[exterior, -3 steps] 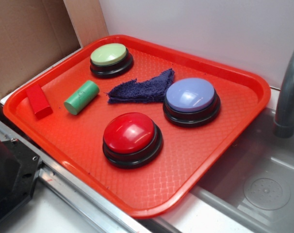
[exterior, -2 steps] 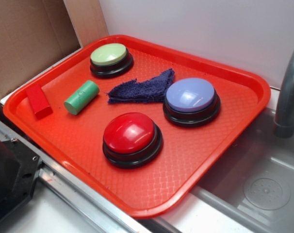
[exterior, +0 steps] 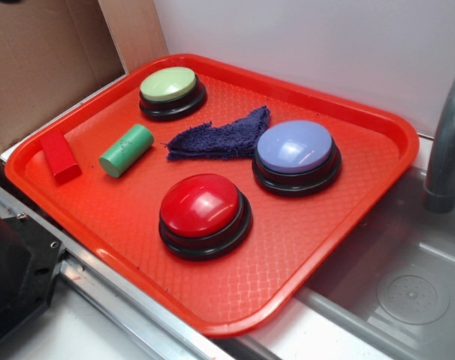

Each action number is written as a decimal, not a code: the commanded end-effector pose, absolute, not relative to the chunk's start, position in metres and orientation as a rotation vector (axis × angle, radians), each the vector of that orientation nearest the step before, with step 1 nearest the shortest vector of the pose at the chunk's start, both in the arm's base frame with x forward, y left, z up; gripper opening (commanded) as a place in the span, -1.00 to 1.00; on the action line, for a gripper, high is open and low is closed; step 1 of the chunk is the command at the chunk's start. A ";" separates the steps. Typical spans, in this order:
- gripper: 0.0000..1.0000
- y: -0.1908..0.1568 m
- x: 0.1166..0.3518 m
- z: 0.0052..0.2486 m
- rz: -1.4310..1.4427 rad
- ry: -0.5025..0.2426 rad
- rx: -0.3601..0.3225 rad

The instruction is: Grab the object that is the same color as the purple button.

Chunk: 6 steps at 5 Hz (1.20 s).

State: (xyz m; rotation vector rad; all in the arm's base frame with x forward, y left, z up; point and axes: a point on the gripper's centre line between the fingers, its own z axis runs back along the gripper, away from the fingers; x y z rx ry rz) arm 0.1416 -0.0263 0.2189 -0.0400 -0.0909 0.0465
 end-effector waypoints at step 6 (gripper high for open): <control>1.00 -0.014 0.275 0.066 -0.204 -0.175 0.109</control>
